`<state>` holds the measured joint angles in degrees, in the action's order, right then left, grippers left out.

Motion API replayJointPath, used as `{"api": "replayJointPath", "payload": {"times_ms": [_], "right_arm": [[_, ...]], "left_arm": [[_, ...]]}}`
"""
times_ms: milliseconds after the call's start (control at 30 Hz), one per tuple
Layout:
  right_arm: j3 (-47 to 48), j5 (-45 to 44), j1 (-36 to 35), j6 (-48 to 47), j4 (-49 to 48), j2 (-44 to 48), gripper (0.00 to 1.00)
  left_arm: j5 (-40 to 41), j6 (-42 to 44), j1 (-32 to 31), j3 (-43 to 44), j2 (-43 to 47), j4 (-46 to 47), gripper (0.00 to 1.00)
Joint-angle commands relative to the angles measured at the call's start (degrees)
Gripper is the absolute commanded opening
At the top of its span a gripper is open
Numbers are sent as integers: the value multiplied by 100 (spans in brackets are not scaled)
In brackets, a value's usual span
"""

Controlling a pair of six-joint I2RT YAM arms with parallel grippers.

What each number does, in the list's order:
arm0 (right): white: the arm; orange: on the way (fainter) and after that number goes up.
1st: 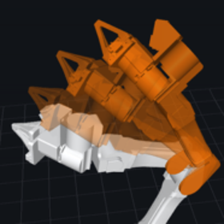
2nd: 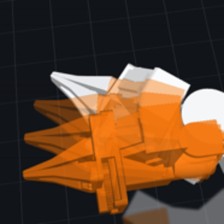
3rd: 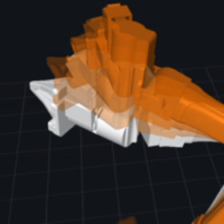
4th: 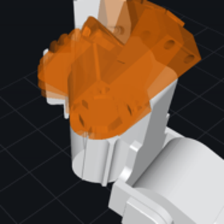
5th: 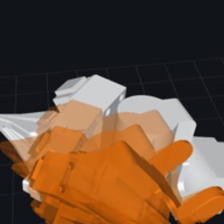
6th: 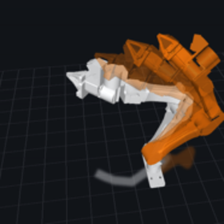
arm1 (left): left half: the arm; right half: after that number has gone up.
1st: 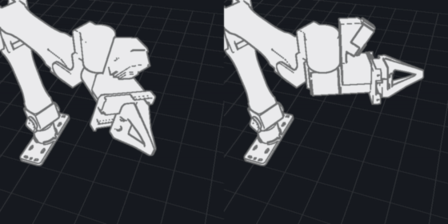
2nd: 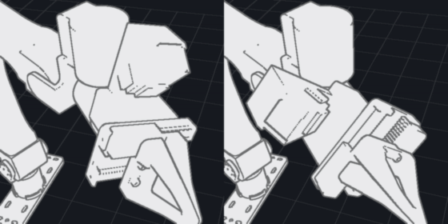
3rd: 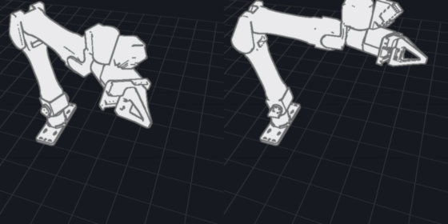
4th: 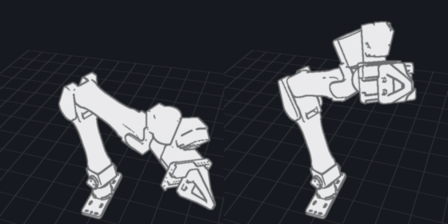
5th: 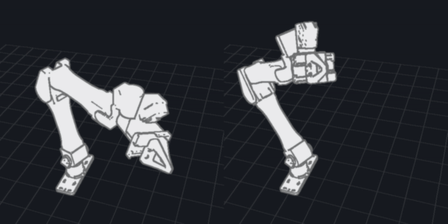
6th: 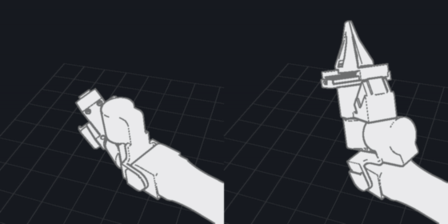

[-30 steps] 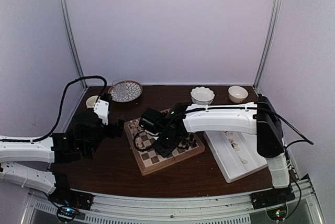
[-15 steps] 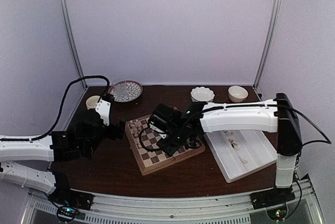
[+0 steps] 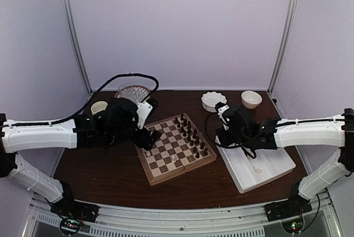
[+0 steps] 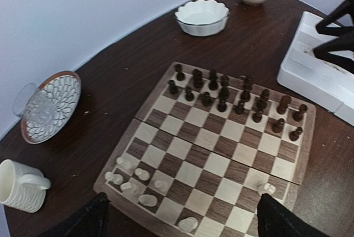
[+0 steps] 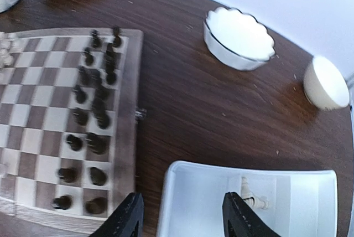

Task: Set up the chess pieces on the board
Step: Pick up the knight from the chessboard.

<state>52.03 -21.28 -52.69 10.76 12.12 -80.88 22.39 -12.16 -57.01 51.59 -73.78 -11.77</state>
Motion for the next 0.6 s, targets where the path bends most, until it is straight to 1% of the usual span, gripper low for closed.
{"api": "replayJointPath", "payload": {"times_ms": [0,67,133,300,467,567], "right_arm": [[-593,-534,370,425,-1169,339,52],[-813,-765,415,485,-1194,503,52],[-1017,-803,478,548,-1424,712,52],[-1396,-836,639,728,-1666,1109,53],[-1472,-725,722,788,-1704,1208,53],[-1466,-646,725,796,-1712,1226,53]], "left_arm": [[-1626,414,-65,480,-468,-578,91],[-1950,547,-106,566,-653,-587,89],[-2165,677,-153,657,-856,-620,87],[-2208,951,-314,953,-1329,-768,69],[-2209,1032,-426,1029,-1735,-564,66],[-2174,975,-441,1030,-1997,-324,60]]}}
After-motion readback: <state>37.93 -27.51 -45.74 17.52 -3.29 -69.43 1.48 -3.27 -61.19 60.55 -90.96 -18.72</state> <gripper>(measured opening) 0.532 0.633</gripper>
